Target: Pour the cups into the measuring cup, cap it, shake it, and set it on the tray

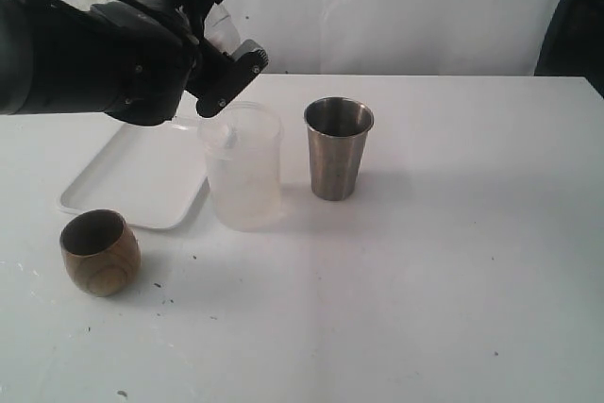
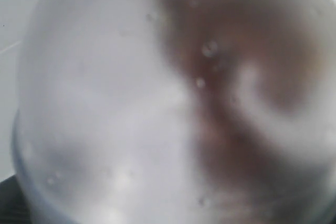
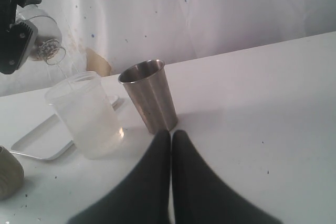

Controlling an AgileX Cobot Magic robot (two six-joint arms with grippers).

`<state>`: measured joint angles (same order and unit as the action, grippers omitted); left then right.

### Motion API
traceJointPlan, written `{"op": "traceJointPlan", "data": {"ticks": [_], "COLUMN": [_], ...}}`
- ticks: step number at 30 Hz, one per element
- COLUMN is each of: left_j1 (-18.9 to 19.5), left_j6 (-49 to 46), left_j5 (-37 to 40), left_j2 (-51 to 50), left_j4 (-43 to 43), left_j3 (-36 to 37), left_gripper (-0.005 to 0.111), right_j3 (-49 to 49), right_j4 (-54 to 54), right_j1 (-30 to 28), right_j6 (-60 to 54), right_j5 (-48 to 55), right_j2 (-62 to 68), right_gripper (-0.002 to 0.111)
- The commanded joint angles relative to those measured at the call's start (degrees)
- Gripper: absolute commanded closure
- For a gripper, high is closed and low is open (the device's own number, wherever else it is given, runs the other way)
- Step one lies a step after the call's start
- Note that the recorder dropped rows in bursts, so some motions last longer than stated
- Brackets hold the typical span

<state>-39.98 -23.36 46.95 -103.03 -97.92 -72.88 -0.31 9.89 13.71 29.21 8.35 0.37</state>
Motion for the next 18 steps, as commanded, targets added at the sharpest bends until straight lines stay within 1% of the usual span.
{"op": "traceJointPlan", "data": {"ticks": [1, 7, 13, 15, 16, 17, 18], "left_j1": [-0.17, -0.17, -0.17, -0.17, -0.17, -0.17, -0.17], "left_j6": [0.05, 1.5, 6.2, 13.14, 20.61, 24.78, 32.29], "left_j5": [0.94, 1.53, 3.92, 5.52, 7.77, 9.6, 13.14], "left_j2": [0.61, 0.61, 0.61, 0.61, 0.61, 0.61, 0.61], "left_j4": [-2.02, -2.02, -2.02, -2.02, -2.02, -2.02, -2.02], "left_j3": [-0.54, -0.54, -0.54, -0.54, -0.54, -0.54, -0.54], "left_gripper": [0.107, 0.107, 0.107, 0.107, 0.107, 0.107, 0.107], "right_j3": [0.31, 0.31, 0.31, 0.31, 0.31, 0.31, 0.31], "right_j4": [0.17, 0.17, 0.17, 0.17, 0.17, 0.17, 0.17], "right_j1": [0.1, 0.1, 0.1, 0.1, 0.1, 0.1, 0.1], "right_j6": [-0.01, -0.01, -0.01, -0.01, -0.01, -0.01, -0.01], "right_j5": [-0.72, -0.72, -0.83, -0.83, -0.83, -0.83, -0.83], "right_j2": [-0.37, -0.37, -0.37, -0.37, -0.37, -0.37, -0.37], "right_gripper": [0.108, 0.108, 0.108, 0.108, 0.108, 0.108, 0.108]}}
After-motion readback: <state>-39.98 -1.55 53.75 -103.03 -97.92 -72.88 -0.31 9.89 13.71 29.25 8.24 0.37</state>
